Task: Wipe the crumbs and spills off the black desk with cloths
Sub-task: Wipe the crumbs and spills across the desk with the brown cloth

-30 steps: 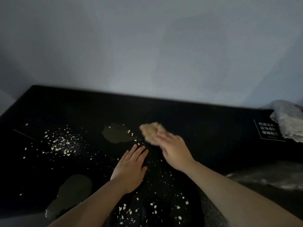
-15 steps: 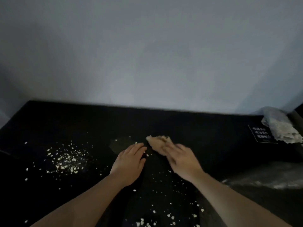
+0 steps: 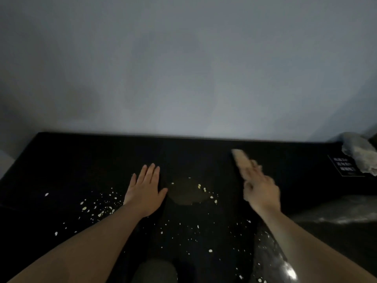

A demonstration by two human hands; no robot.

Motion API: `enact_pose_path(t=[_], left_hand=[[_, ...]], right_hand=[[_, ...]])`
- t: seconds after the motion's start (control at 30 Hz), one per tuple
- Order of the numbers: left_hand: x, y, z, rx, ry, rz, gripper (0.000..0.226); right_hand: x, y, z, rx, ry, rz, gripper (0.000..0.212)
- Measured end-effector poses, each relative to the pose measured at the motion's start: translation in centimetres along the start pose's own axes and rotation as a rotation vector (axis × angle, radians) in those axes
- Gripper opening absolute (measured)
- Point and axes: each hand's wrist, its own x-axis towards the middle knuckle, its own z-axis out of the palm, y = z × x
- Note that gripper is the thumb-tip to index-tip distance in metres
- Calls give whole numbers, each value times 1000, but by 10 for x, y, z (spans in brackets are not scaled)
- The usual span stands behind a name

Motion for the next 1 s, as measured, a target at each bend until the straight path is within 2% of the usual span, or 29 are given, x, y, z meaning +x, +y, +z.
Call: enact_pose_path(t=[0.03, 0.1, 0.17, 0.23, 0.3, 0.37, 0.43, 0.5, 0.53, 0.57, 0.63, 0.67, 0.7, 0.73, 0.77, 0.83, 0.9, 0.93, 0.97, 1.0], left_hand=[[4, -1, 1, -14, -17, -13, 69], [9, -4, 5, -11, -47, -27, 67], [11, -7, 10, 5, -46, -21, 66], [12, -8, 14, 16, -36, -19, 65], [12, -8, 18, 27, -25, -21, 64], [13, -9, 20, 35, -21, -23, 64], [13, -10, 20, 27, -22, -23, 65], [14, -10, 21, 18, -16, -21, 66], [15, -11, 22, 15, -10, -19, 68], [15, -11, 23, 11, -5, -14, 72], [14, -11, 24, -3, -4, -4, 81], [14, -11, 24, -5, -5, -4, 82], [15, -11, 24, -5, -2, -7, 82], [15, -12, 25, -7, 1, -10, 80], [16, -12, 24, -11, -1, -15, 77], [16, -13, 21, -28, -11, -16, 67], [15, -13, 18, -58, -13, -11, 64], [15, -14, 17, -67, -13, -7, 64], [15, -14, 17, -74, -15, -2, 63], [15, -14, 17, -80, -14, 1, 63]], right_hand=[[10, 6, -3, 2, 19, 186, 65], [27, 10, -8, 57, 52, 403, 67], [49, 3, -4, 130, 76, 496, 66], [68, -14, 4, 111, 59, 461, 61], [81, -41, 13, 78, 76, 212, 49], [71, -79, 24, 109, 46, -171, 41], [49, -110, 32, 140, -49, -570, 50], [46, -110, 24, 55, -172, -710, 60], [55, -96, 19, 22, -102, -692, 68], [68, -76, 17, 12, 8, -600, 75], [92, -33, 10, 24, 143, -90, 75], [99, -22, 6, 41, 128, 151, 71], [103, -23, 4, 61, 70, 297, 66], [103, -34, 6, 64, 44, 330, 60], [99, -55, 11, 80, 69, 255, 53], [85, -98, 30, 183, 158, -172, 44], [60, -131, 43, 198, 35, -715, 44], [53, -136, 44, 184, -76, -875, 42], [54, -132, 41, 124, -122, -933, 41], [63, -121, 38, 71, -43, -940, 41]])
